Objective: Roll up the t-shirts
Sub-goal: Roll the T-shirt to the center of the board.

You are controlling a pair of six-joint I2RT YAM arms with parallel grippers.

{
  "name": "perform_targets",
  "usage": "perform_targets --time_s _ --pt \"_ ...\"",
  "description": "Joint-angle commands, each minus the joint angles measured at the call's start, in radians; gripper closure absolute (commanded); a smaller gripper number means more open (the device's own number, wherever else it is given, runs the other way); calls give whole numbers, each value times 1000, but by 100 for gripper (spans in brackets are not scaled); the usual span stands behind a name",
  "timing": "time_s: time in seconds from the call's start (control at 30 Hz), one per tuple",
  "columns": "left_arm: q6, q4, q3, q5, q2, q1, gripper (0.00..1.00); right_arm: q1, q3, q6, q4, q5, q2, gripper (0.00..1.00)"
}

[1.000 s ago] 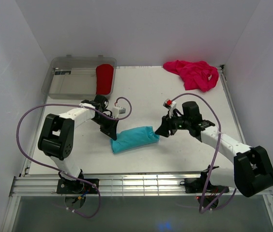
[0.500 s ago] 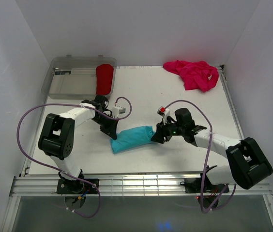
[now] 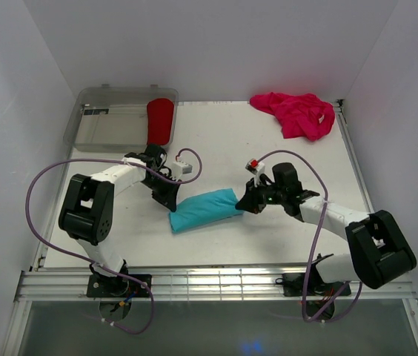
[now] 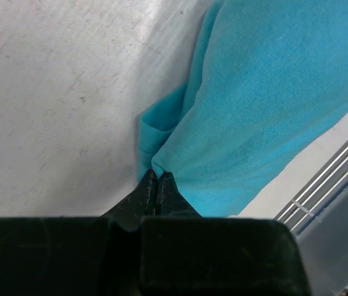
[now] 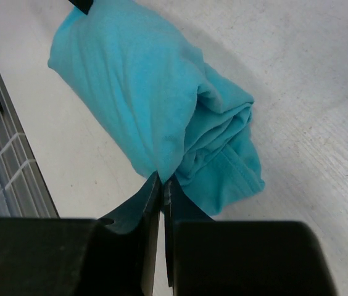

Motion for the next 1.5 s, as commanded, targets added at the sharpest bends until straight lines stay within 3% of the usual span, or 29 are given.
perform_targets --time_s 0.0,0.1,0.33,0.53,0.57,0.67,0.77,1.03,1.1,1.17,1.2,1.3,1.47 --pt "49 34 31 -131 1 2 100 -87 -27 25 -19 -108 -33 92" --pt "66 40 38 -177 0 2 100 -139 -59 86 -31 -238 -5 92" --pt "97 51 41 -222 -17 2 100 -147 -73 88 -71 -212 28 92" --pt "69 24 74 -84 -35 2 100 -145 5 74 -113 -171 12 69" --pt "66 -1 81 -35 -43 2 100 -147 17 65 -123 -165 4 60" --pt "58 -9 65 1 -75 0 100 -145 62 34 -148 -154 -27 51" --pt "57 -10 68 5 -77 0 100 -125 80 66 -68 -142 -18 43" --pt "46 -10 104 -1 -36 2 100 -38 214 77 -64 -96 157 39" --pt "48 -10 105 -2 -34 0 100 -27 224 79 -62 -105 192 40" --pt "49 -10 105 -2 -34 0 100 -21 228 94 -41 -108 211 49" --pt "49 -10 105 -1 -35 0 100 -21 228 99 -33 -111 216 66" --pt "48 -24 122 14 -42 0 100 -19 231 106 -34 -88 214 91" --pt "26 -52 197 53 -60 0 100 -53 186 137 -33 -40 142 92"
